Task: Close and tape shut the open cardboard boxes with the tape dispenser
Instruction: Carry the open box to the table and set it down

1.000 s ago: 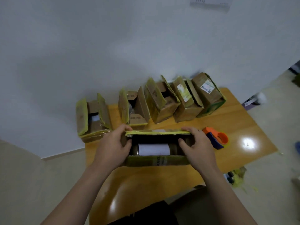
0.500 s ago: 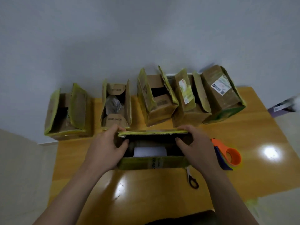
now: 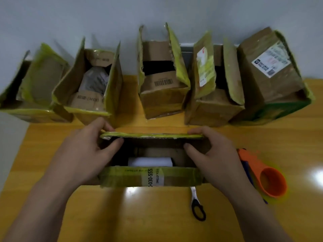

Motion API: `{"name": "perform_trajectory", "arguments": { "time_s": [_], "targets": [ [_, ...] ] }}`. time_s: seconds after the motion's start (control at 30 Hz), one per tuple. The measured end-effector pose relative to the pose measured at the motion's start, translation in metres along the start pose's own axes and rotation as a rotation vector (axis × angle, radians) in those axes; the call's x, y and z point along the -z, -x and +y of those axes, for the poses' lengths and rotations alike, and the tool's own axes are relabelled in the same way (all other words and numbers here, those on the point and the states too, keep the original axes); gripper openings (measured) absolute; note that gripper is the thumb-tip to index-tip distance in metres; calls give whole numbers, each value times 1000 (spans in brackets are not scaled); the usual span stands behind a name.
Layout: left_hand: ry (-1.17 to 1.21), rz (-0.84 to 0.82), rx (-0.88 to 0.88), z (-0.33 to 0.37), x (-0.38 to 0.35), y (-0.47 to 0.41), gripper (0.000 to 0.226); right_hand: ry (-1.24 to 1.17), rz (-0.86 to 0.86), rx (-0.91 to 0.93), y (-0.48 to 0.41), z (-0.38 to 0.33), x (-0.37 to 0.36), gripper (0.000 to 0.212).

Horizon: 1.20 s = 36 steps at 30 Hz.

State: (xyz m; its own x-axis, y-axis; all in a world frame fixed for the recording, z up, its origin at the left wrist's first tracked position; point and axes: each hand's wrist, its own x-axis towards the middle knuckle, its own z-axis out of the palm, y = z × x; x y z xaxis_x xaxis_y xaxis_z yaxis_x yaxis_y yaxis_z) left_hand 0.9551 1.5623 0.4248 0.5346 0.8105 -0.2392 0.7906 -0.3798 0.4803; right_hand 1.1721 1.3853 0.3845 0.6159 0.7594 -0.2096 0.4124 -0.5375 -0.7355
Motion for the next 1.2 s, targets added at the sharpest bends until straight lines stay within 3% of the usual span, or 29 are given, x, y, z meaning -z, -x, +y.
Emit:
{"name": "perform_trajectory", "arguments": {
  "time_s": [0.13,0.33,0.5,0.63,0.7,0.8,0.9,1.1,1.2],
  "targets": [
    [-64,31,14,-10,-16,6,14,-89,-45,87,9,7,3,29],
    [-169,165,37,-14,-33,30,16,-166,39,283,30,24,-5,58],
    [-164,236,75,-2,-34,47,44,-365,218,311,51,35,-26,58],
    [-89,327,35,4,-36,73,72,-487,239,271,62,39,-31,67],
    [-97,438,-5,6,-40,84,65,-523,252,265,65,41,-31,70],
    [-124,516,-40,5,-48,99,35,-530,255,245,73,41,-31,66],
    [-122,458,-51,-1,-51,102,15,-533,219,257,73,37,-30,62],
    [-80,342,-53,-16,-52,95,63,-566,158,299,72,40,-37,57],
    [-71,252,-61,-20,-51,88,69,-575,125,338,71,38,-42,50]
  ]
}}
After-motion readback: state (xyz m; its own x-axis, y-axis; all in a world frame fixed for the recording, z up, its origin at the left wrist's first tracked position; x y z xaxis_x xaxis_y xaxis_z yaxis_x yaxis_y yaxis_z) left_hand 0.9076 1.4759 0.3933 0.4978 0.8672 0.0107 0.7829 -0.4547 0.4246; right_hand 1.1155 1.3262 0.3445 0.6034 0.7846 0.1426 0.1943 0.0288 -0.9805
